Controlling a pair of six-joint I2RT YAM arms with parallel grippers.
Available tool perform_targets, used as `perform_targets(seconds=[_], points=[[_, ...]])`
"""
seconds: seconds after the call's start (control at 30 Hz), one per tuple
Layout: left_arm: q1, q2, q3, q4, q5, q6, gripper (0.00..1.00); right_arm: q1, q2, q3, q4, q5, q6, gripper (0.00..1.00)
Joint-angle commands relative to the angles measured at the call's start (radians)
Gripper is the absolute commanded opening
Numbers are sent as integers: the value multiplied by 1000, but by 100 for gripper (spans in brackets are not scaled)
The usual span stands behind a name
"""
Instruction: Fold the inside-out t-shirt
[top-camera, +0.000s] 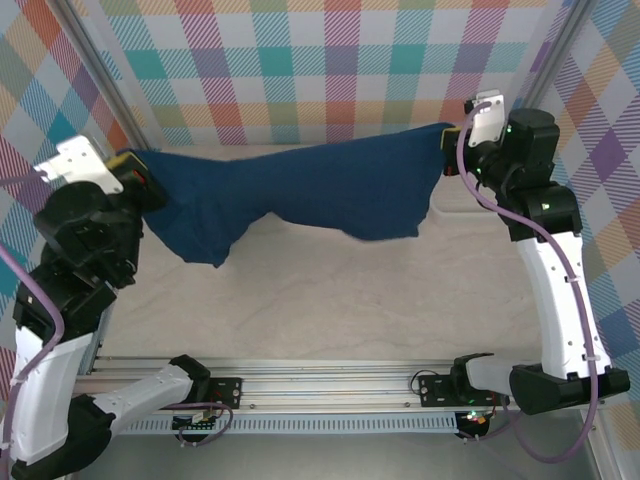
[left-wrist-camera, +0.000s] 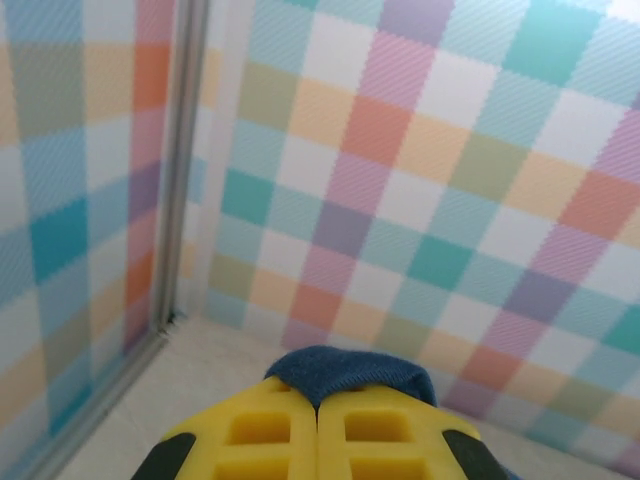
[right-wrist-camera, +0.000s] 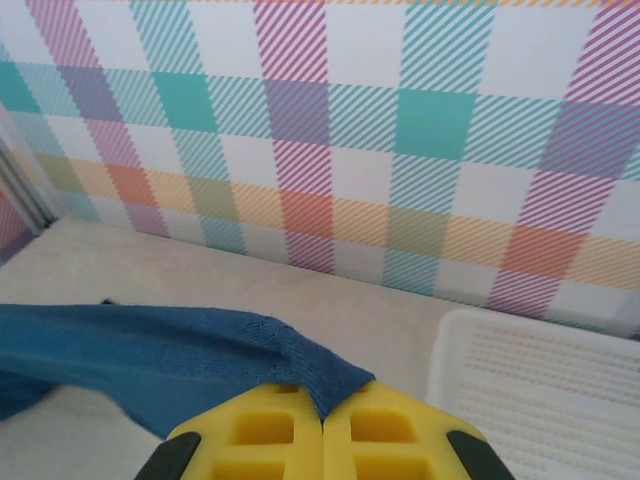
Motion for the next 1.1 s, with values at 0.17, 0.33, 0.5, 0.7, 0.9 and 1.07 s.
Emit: perform_targets(seconds=[0.17,0.33,0.5,0.7,0.9,1.07], points=[[23,180,388,-69,8,187,0,-13,-35,77,-74,-41,-39,0],[23,174,465,-95,179,192,0,-13,-98,101,-106,-152,40,0],[23,122,544,-70,322,209,0,-13,-187,129,-146,-183,73,0],[23,100,627,-83,424,270,0,-13,-258,233,-206,-184,85,0],[23,158,718,-96,425,342,0,-13,-249,310,-233,-155,76,0],[20,273,794,-77,328,433,0,-13,-198,305,-212,-98,64,0]])
